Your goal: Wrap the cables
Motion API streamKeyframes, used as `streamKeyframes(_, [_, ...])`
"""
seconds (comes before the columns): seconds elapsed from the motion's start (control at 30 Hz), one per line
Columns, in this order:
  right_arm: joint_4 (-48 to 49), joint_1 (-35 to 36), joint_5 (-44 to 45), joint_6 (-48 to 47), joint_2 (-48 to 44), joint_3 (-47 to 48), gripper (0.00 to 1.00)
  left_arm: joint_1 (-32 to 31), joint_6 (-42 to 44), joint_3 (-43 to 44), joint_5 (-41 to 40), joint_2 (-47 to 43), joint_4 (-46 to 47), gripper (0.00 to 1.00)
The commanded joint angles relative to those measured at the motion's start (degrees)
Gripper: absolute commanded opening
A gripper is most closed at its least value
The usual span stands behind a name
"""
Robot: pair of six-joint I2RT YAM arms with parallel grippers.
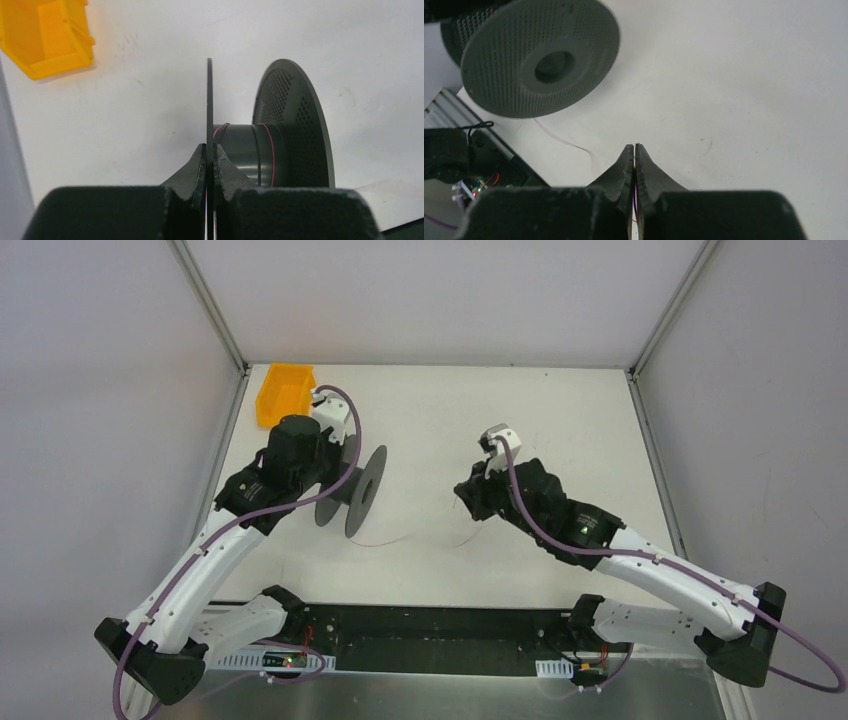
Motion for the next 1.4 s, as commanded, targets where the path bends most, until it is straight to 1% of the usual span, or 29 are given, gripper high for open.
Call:
streamKeyframes(0.0, [-5.86,-6.03,-2.61,1.06,-1.62,4.9,0.02,-0.67,6.31,-0.27,2.94,-0.04,-5.54,0.0])
streamKeyframes(0.13, [-6.94,-8.15,-7.56,2.32,-0.38,6.07,0.0,-1.27,7.07,0.08,3.88,1.15,-7.0,0.0])
streamKeyframes(0.23, [-3.75,-8.28,-9.54,2.75,-0.01,4.86,0.0,-1.59,6.84,0.32,4.32,2.12,-6.98,0.0])
streamKeyframes(0.33, [-1.77,-8.43,-8.0,3.05,0.65,2.91,0.0,-1.6,6.47,0.71,3.36,2.62,-7.02,0.0])
streamKeyframes(0.4, [0.14,-8.62,-6.94,3.73,-0.17,1.92,0.0,-1.6,6.16,0.87,1.28,2.53,-6.92,0.0])
streamKeyframes(0.47, [-0.15,-8.96,-9.9,3.89,-0.52,3.68,0.0,-1.64,5.01,0.95,-1.5,2.26,-6.89,0.0])
streamKeyframes(0.53, [-2.13,-8.97,-15.54,2.72,-0.04,5.77,0.0,-1.02,3.01,2.0,0.15,1.93,-6.54,0.0])
streamKeyframes(0.57, [-3.05,-8.96,-17.61,2.16,0.03,5.94,0.0,-0.27,2.38,2.88,2.09,1.88,-6.46,0.0])
streamKeyframes(0.6, [-3.04,-8.94,-18.13,1.99,-0.39,5.08,0.0,0.91,-0.36,3.97,4.12,1.96,-6.69,0.0])
streamKeyframes(0.7, [0.39,-8.91,-17.06,2.52,-4.87,-2.37,0.0,5.67,-5.37,7.2,8.24,2.15,-7.32,0.0])
streamKeyframes(0.8, [3.4,-8.9,-18.35,2.52,-10.07,-9.43,0.0,12.65,-9.22,10.61,13.45,2.27,-7.34,0.0])
streamKeyframes(0.9, [3.21,-8.61,-22.19,2.54,-13.62,-12.18,0.0,17.62,-13.03,14.16,17.49,3.52,-7.29,0.0])
streamKeyframes(1.0, [2.68,-6.52,-24.58,1.46,-15.84,-12.69,0.0,21.06,-18.37,16.16,20.42,5.09,-5.85,0.0])
streamKeyframes(1.07, [2.84,-3.65,-26.07,-0.13,-16.38,-12.86,0.0,21.9,-21.13,15.88,21.42,5.61,-3.66,0.0])
streamKeyframes(1.13, [2.85,0.66,-27.93,-1.98,-16.23,-12.91,0.0,22.11,-23.1,14.97,20.38,5.9,-1.97,0.0])
streamKeyframes(1.27, [2.36,6.21,-32.05,-2.91,-15.3,-12.47,0.0,23.18,-26.31,12.8,17.23,6.12,0.39,0.0])
streamKeyframes(1.37, [2.94,9.71,-32.43,-2.95,-15.57,-12.5,0.0,24.01,-26.15,11.88,13.2,6.13,0.49,0.0])
